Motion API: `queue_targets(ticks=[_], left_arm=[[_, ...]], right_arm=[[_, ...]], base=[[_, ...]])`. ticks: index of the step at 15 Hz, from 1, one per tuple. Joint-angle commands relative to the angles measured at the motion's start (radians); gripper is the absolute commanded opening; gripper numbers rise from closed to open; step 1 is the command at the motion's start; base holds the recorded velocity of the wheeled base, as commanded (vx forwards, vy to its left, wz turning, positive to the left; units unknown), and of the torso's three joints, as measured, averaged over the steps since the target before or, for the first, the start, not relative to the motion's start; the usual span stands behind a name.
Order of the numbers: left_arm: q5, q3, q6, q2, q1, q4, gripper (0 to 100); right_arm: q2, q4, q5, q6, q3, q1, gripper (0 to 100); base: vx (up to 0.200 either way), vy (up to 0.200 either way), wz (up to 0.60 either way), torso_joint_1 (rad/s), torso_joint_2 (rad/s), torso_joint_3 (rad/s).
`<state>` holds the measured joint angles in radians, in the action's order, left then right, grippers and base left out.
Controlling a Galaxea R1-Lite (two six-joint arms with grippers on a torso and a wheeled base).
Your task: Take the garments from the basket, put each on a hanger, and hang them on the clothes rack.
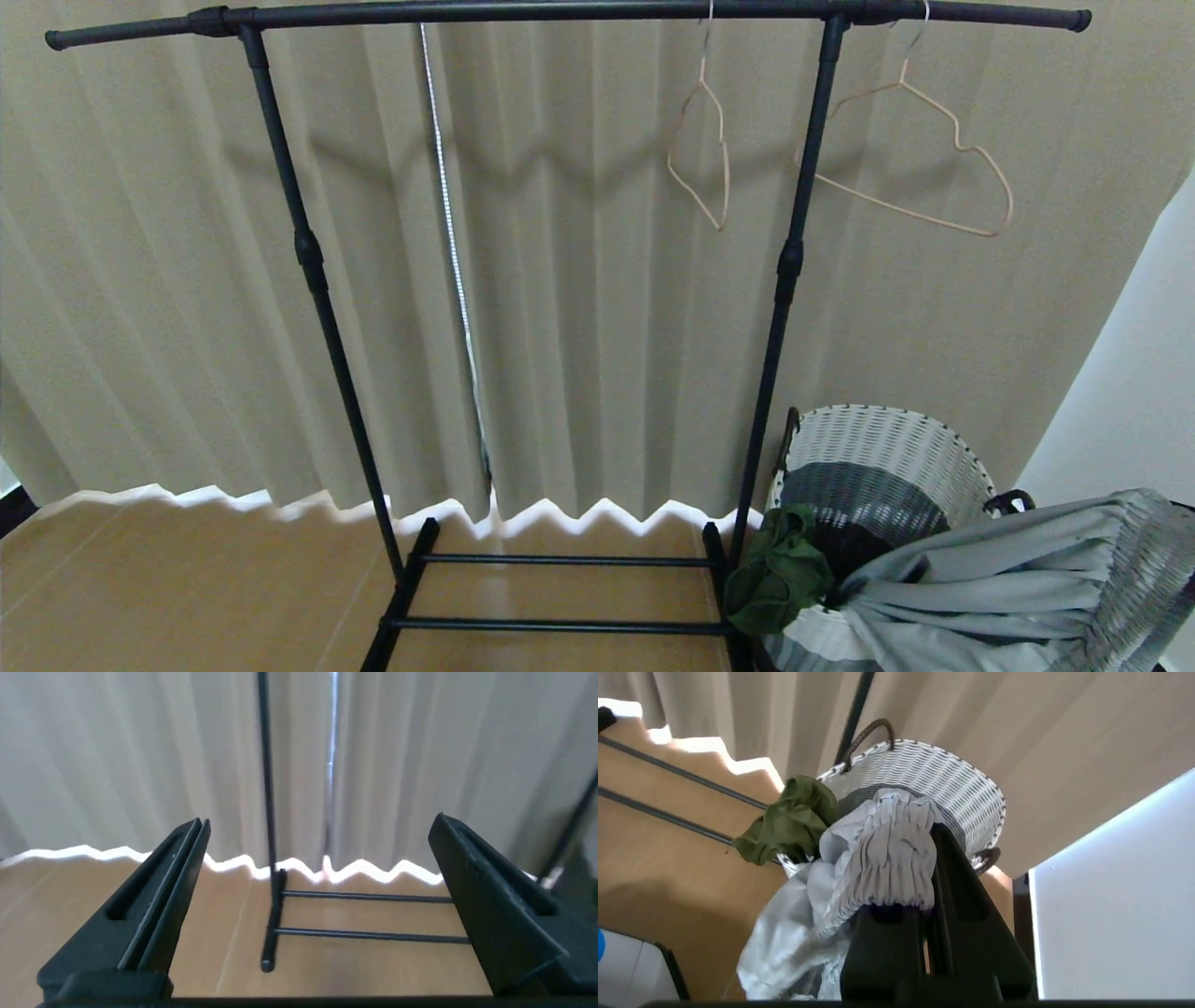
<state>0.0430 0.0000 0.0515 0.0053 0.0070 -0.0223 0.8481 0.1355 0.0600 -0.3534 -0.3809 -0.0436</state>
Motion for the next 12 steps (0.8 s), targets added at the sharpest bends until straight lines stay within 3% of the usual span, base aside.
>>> queue_targets(ticks=[1, 3, 5, 6, 10, 12], left_arm=[[-0.130, -0.008, -0.028, -0.001, 0.001, -0.062, 100], [-0.290, -0.067, -0.064, 0.002, 0.001, -0.097, 100], [-0.384, -0.117, -0.065, 0.015, 0.002, -0.082, 100], [-0.466, -0.186, -0.070, 0.111, 0.002, -0.082, 100], [-0.482, -0.348, -0.139, 0.412, -0.028, -0.091, 100], [-0.483, -0.448, -0.140, 0.671, -0.160, -0.156, 100]], right_arm=[[0.008, 0.001, 0.029, 0.011, 0.014, -0.058, 0], [-0.006, 0.001, 0.040, 0.011, 0.008, -0.065, 0], [-0.003, -0.001, 0.040, 0.011, -0.026, -0.099, 0], [0.008, -0.001, 0.038, 0.011, -0.075, -0.148, 0], [0.057, -0.030, 0.038, 0.011, -0.202, -0.206, 0], [0.117, -0.079, 0.038, 0.024, -0.328, -0.285, 0]], base=[[0.000, 0.000, 0.00, 0.000, 0.00, 0.000], [0.000, 0.000, 0.00, 0.000, 0.00, 0.000], [0.000, 0.000, 0.00, 0.000, 0.00, 0.000], [0.000, 0.000, 0.00, 0.000, 0.00, 0.000], [0.000, 0.000, 0.00, 0.000, 0.00, 0.000], [0.000, 0.000, 0.00, 0.000, 0.00, 0.000]])
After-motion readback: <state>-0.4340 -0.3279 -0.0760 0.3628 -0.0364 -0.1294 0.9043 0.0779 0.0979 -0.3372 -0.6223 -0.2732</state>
